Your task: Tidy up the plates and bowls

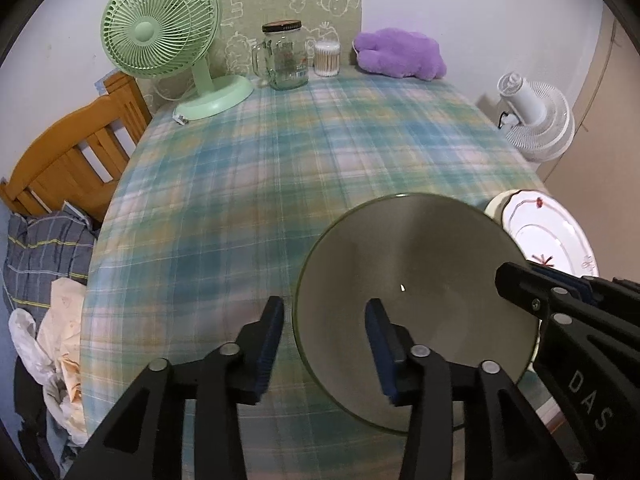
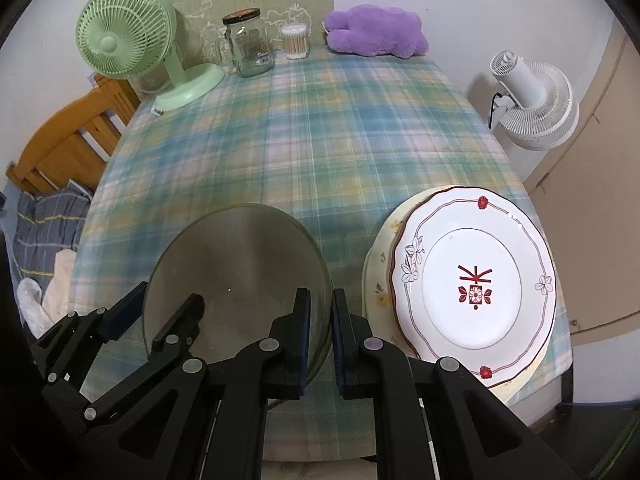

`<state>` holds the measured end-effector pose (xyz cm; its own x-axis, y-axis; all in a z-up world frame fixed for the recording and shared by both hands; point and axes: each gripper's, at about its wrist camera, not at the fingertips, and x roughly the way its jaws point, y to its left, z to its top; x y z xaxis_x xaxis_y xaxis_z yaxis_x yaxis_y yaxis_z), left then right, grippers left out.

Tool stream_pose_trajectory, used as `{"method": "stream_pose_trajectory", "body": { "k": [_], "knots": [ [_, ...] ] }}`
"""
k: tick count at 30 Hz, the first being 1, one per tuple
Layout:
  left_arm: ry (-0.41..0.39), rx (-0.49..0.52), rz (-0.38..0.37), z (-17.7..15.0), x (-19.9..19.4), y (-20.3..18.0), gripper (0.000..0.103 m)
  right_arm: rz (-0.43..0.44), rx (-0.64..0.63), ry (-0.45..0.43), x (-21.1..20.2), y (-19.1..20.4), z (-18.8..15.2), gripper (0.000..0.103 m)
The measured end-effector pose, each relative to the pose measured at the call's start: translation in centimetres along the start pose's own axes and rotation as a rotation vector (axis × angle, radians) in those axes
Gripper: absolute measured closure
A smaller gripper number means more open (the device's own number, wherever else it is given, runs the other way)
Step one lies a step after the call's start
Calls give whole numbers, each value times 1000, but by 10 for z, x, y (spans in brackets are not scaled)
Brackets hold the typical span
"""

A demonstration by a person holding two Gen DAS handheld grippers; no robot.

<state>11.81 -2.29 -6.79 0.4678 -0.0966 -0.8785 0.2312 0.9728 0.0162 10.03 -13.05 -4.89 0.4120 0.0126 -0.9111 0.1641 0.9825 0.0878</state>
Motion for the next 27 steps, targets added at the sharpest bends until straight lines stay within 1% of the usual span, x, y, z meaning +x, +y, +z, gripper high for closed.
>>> {"method": "stream_pose_trajectory", "body": {
  "k": [1, 2, 4, 5, 6, 7, 8, 9, 10, 12, 15, 16, 19, 23, 27],
  "knots": [
    [0, -11, -4, 0, -1, 2, 50, 3, 2, -4, -2, -1, 0, 90],
    [0, -25, -7, 1, -1, 4, 46, 6, 0, -9, -4, -2, 0, 90],
    [5, -37, -16, 1, -1, 6, 44, 13, -11, -15, -7, -2, 0, 88],
    [8, -40, -17, 1, 0, 6, 41, 14, -20, -16, -8, -1, 0, 86],
    [10, -41, -18, 0, 0, 5, 40, 17, -30, -16, -8, -1, 0, 76],
    [12, -40, -17, 0, 1, 5, 38, 24, -41, -14, -7, 0, 0, 62],
    [16, -38, -9, -1, 2, 3, 35, 32, -49, -17, -7, 0, 0, 54],
    [17, -37, -2, -2, 3, 2, 34, 39, -54, -25, -8, 0, -1, 44],
    [20, -36, 2, -2, 3, 1, 31, 45, -60, -35, -8, 0, -1, 42],
    [24, -35, -2, -3, 5, 0, 29, 50, -67, -36, -5, 0, 0, 42],
    [30, -35, 4, -2, 7, -2, 25, 83, -53, -18, 4, -5, 3, 42],
    [33, -40, 5, -2, 9, -3, 23, 91, -49, -13, 7, -6, 4, 42],
    [43, -65, 2, 0, 13, -3, 22, 122, -40, 7, 18, -11, 7, 42],
    [78, -96, 36, 3, 22, -6, 20, 165, -44, 56, 36, -15, 11, 42],
    [98, -128, 53, 3, 28, -6, 19, 216, -50, 102, 53, -19, 14, 42]
  ]
}}
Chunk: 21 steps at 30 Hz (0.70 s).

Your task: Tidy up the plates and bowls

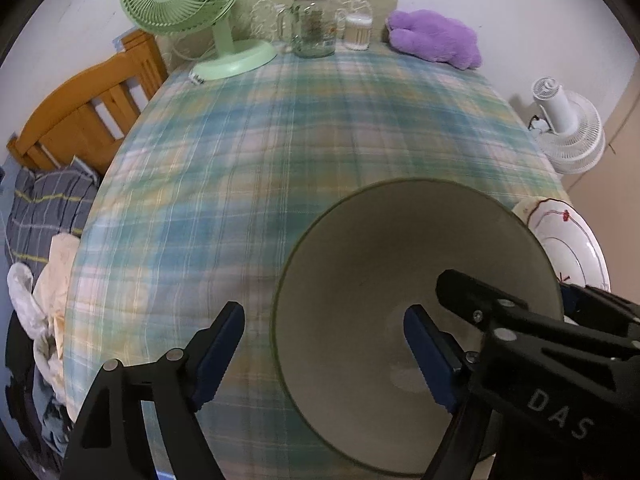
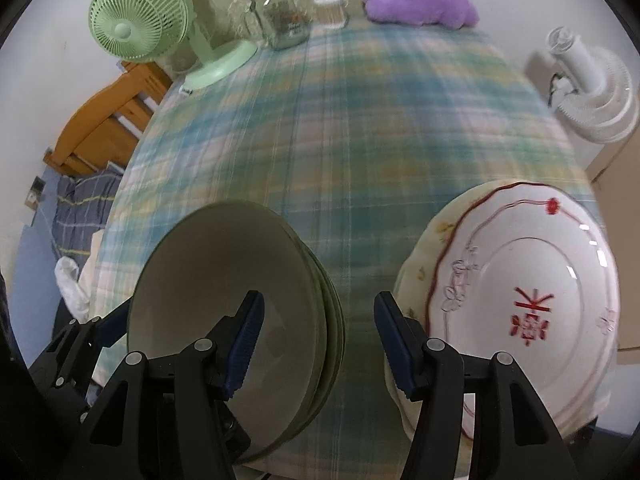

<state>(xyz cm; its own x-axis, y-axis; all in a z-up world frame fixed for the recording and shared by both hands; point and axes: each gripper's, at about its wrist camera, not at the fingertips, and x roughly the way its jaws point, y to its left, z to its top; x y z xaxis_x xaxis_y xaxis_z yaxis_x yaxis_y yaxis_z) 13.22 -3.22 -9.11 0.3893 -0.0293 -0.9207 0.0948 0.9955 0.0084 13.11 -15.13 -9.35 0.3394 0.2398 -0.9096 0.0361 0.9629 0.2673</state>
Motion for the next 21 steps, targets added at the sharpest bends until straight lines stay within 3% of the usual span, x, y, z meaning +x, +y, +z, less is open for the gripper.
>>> {"method": "stream_pose_trajectory", "body": {
  "k": [5, 7, 10, 21],
  "knots": [
    [34, -24, 34, 1, 7, -2, 19, 56, 0, 44, 15, -5, 4, 48],
    [43, -28, 43, 2, 10, -3, 19, 70, 0, 62, 19, -7, 6, 56],
    [54, -29, 43, 3, 14, -3, 19, 104, 6, 73, 25, -8, 7, 57],
    [60, 11, -64, 9, 23, 4, 19, 92, 34, 74, 28, -1, 8, 59]
  ]
}}
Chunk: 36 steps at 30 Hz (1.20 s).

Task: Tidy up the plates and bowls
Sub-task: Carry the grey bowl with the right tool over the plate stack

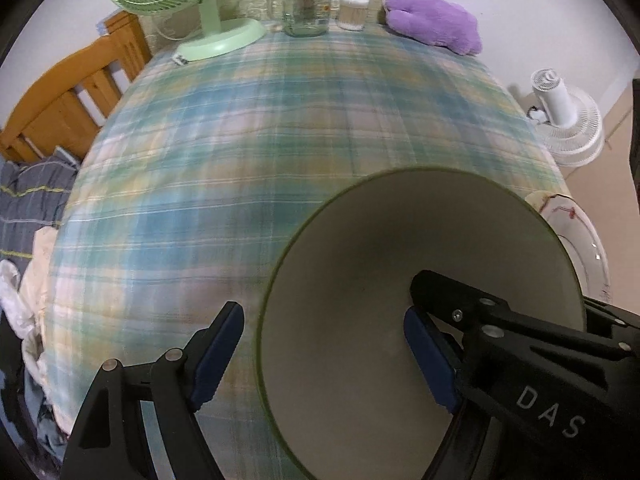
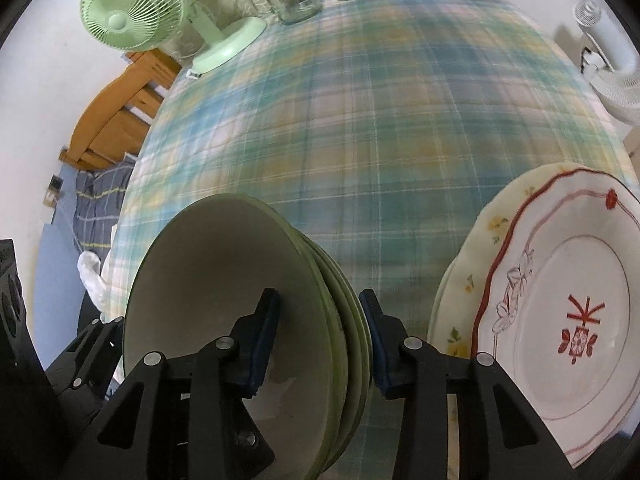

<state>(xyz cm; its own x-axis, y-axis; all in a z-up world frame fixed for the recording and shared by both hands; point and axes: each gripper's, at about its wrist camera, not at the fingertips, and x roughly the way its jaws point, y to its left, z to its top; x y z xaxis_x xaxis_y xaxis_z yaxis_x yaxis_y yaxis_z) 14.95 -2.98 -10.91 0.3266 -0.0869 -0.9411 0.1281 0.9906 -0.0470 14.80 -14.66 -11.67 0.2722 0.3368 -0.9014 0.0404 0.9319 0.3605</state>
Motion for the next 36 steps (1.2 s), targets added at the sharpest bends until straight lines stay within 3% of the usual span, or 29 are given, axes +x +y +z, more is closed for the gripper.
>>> {"method": "stream_pose_trajectory", "body": {
  "k": [8, 13, 15, 17, 19, 29, 36],
  "knots": [
    [-28, 7, -126, -3, 4, 12, 19, -74, 21, -25, -3, 5, -3, 59],
    [-43, 18, -163, -3, 6, 15, 20, -116, 39, -45, -4, 8, -6, 58],
    [-47, 30, -181, -3, 5, 14, 25, -122, 50, -51, -4, 8, -7, 58],
    [-49, 48, -213, -3, 3, 12, 39, -140, 54, -57, -5, 9, -6, 58],
    [-49, 65, -239, -3, 1, 10, 47, -155, 51, -60, -5, 12, -6, 58],
    [-17, 88, -279, -4, -6, 12, 47, -189, 80, -51, -12, 14, -12, 58],
    [-49, 129, -301, -1, -28, 9, 47, -214, 115, -99, -37, 23, -17, 58]
  ]
}}
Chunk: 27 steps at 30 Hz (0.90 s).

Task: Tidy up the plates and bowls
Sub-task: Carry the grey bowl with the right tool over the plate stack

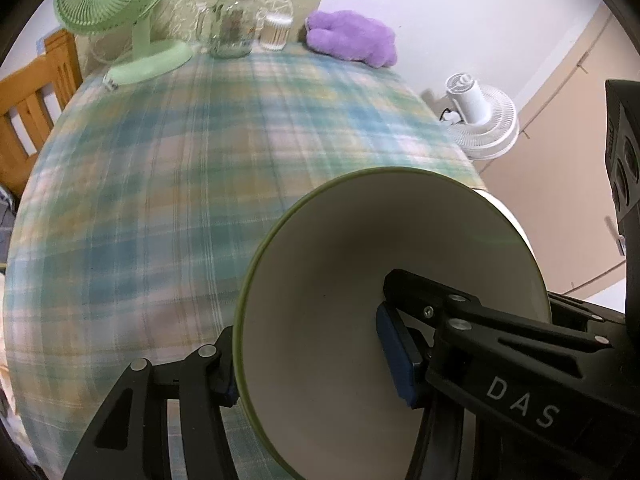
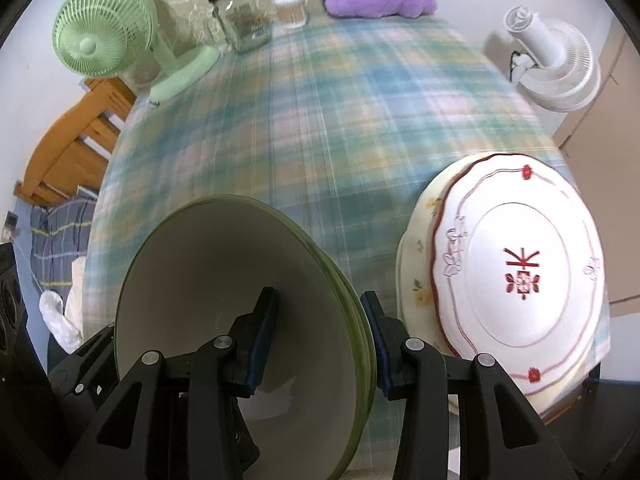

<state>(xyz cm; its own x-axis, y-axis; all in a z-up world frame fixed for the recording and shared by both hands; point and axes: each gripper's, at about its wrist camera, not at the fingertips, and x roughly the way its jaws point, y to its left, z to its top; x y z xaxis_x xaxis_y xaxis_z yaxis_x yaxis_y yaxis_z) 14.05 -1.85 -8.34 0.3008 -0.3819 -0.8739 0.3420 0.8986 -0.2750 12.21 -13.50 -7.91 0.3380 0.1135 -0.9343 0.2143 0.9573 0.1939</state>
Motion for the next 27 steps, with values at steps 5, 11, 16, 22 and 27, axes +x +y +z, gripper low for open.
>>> {"method": "stream_pose_trajectory", "body": {
  "k": [5, 11, 16, 22, 27],
  "knots": [
    [-18, 19, 3, 6, -19, -9, 47, 5, 33, -24, -21, 0, 1, 58],
    [-58, 29, 24, 10, -30, -18, 47, 20, 25, -69, -40, 1, 3, 58],
    [-71, 26, 49, 10, -28, -32, 47, 39, 15, -80, -44, -11, 4, 58],
    [-83, 14, 73, 14, -22, -61, 47, 58, -8, -83, -52, -38, 11, 58],
    [-95, -10, 92, 19, -17, -84, 47, 73, -32, -83, -58, -60, 19, 58]
  ]
}}
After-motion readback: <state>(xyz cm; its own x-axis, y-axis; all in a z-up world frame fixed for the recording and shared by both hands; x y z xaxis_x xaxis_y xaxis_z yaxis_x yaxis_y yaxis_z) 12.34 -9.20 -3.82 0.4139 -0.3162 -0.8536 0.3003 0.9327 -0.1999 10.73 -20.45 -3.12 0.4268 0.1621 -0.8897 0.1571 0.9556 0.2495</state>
